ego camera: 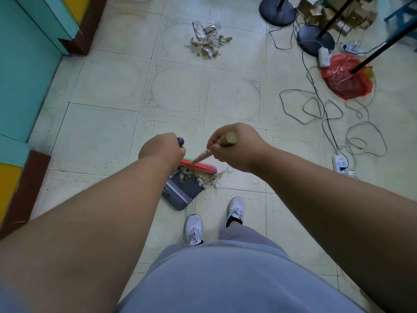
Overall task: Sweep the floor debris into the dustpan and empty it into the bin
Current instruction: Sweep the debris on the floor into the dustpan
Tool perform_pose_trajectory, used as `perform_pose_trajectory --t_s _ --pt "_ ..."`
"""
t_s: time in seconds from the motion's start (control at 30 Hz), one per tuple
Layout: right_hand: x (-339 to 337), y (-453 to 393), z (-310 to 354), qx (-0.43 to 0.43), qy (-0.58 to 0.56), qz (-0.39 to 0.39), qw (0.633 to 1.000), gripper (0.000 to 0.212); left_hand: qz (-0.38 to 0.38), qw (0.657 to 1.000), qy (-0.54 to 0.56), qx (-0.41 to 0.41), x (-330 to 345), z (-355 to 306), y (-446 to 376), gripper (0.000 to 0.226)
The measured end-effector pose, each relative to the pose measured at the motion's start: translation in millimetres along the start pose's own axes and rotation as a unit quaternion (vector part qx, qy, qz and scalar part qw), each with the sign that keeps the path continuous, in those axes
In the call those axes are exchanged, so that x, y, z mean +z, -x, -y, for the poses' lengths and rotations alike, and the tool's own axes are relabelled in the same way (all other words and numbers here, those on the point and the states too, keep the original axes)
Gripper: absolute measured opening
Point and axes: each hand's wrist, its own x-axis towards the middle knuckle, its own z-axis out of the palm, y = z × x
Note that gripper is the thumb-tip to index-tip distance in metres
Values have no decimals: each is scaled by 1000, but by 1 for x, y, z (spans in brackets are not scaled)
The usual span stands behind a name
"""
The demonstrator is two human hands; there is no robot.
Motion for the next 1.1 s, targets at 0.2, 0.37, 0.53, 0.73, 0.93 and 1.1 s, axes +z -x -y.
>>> perform_pose_trajectory --t_s 0.2,0.37,0.53,0.73,0.93,1.1 --pt "-17 5 -3 13 -13 -56 998 19 4 1000 0 2 0 0 9 20" --pt "-32 3 -7 14 31 -114 993 19 -5 1000 -9 1 -1 3 15 20" --pt "-33 -3 -25 30 104 -140 984 18 2 1000 -21 14 3 0 18 18" --pt "-26 -8 -60 99 85 -174 976 20 12 1000 -16 7 5 4 20 18" --pt "-7 -5 -63 123 -16 -205 971 22 8 1000 -17 3 5 5 19 19" --pt "4 -6 -51 114 -60 -196 972 22 6 1000 -15 2 3 4 17 19"
